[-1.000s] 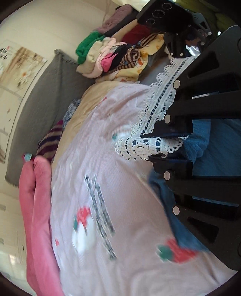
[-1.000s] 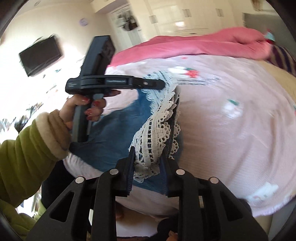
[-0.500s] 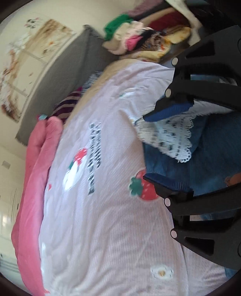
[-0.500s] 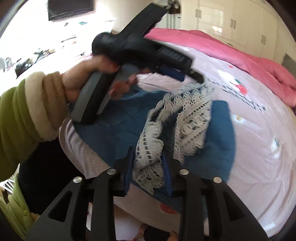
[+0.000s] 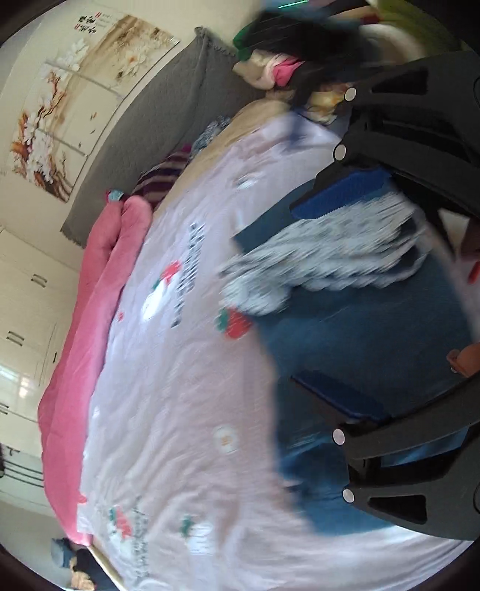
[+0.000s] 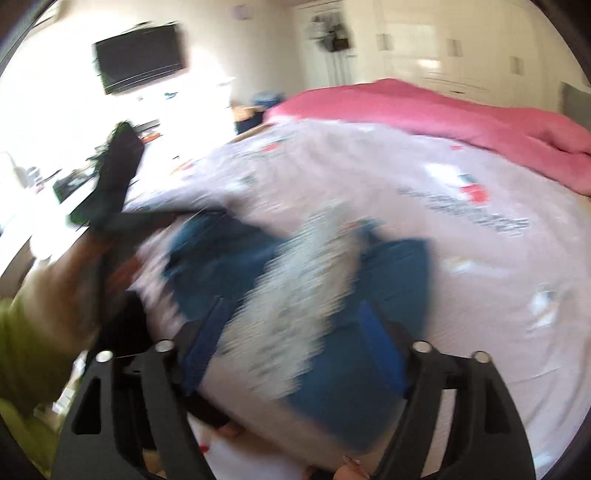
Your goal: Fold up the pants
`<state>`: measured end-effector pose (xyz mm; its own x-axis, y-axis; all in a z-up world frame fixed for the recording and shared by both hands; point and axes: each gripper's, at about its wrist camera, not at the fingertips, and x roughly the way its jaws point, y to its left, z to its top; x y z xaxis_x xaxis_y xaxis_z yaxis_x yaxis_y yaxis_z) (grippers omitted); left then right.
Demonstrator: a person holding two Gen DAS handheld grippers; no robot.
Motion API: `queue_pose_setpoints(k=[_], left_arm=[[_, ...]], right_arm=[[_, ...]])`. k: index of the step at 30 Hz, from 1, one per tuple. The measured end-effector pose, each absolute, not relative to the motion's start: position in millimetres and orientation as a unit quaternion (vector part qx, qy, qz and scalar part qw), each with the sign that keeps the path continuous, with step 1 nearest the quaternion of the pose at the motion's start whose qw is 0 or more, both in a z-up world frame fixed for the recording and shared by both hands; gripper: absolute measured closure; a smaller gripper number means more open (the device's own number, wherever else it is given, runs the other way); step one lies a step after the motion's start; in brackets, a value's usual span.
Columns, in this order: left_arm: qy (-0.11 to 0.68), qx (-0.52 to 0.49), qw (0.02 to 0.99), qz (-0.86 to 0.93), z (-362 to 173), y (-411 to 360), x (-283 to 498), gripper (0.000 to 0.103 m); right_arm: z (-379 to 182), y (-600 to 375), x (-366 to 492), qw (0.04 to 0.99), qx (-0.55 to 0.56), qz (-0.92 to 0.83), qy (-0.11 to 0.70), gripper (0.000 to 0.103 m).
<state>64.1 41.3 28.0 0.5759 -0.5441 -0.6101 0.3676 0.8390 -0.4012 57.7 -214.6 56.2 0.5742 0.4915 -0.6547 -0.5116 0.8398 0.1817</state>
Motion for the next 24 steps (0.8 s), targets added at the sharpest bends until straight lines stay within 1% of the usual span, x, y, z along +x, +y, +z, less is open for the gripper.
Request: queue_pose_setpoints(k=[1, 2, 3, 5, 8, 12, 13, 14, 15, 16, 17, 18, 19, 20, 24], left_arm=[[0.383, -0.113, 0.879, -0.259, 26, 37, 55, 0.026], [0.388, -0.108, 0.878, -0.261, 22, 30, 45, 0.026], [0.391, -0.105, 0.876, -0.264, 19, 22, 39, 0.026], [0.400, -0.094, 0.870, -0.273, 15, 8, 33, 0.026], [0.405, -0.072, 0.868, -0.278, 9, -12, 31, 0.026], [0.446, -0.065, 0.856, -0.252, -7, -23, 41, 0.026], [0.455, -0.071, 0.852, -0.248, -11, -22, 43, 0.026], [0.463, -0.077, 0.847, -0.249, -14, -23, 43, 0.026], [0.471, -0.081, 0.842, -0.249, -17, -24, 44, 0.030], [0.473, -0.083, 0.842, -0.246, -19, -25, 46, 0.043], [0.476, -0.083, 0.840, -0.247, -20, -26, 46, 0.052], [0.481, -0.079, 0.838, -0.245, -21, -28, 48, 0.069], [0.485, -0.080, 0.835, -0.245, -23, -28, 50, 0.080], [0.490, -0.088, 0.830, -0.250, -25, -28, 52, 0.094], [0.484, -0.096, 0.827, -0.269, -21, -35, 56, 0.098]], right_arm=[[58, -217, 72, 0.884, -0.002, 0.283, 0.373, 0.024], [61, -215, 87, 0.877, 0.012, 0.288, 0.386, 0.020], [62, -209, 107, 0.864, 0.025, 0.298, 0.404, 0.018], [60, -193, 148, 0.847, 0.039, 0.304, 0.435, 0.018], [51, -160, 188, 0.823, 0.009, 0.300, 0.482, 0.017], [27, -133, 205, 0.797, -0.019, 0.265, 0.543, 0.017], [20, -128, 207, 0.793, -0.030, 0.256, 0.553, 0.017], [15, -127, 204, 0.790, -0.039, 0.254, 0.557, 0.030], [11, -125, 204, 0.788, -0.043, 0.254, 0.559, 0.060], [7, -124, 204, 0.783, -0.041, 0.259, 0.564, 0.073], [4, -125, 203, 0.784, -0.037, 0.261, 0.562, 0.079], [5, -128, 202, 0.792, -0.033, 0.261, 0.551, 0.082], [7, -132, 199, 0.799, -0.028, 0.258, 0.542, 0.082], [10, -138, 196, 0.807, -0.020, 0.253, 0.533, 0.083], [30, -171, 185, 0.842, 0.024, 0.214, 0.495, 0.084]])
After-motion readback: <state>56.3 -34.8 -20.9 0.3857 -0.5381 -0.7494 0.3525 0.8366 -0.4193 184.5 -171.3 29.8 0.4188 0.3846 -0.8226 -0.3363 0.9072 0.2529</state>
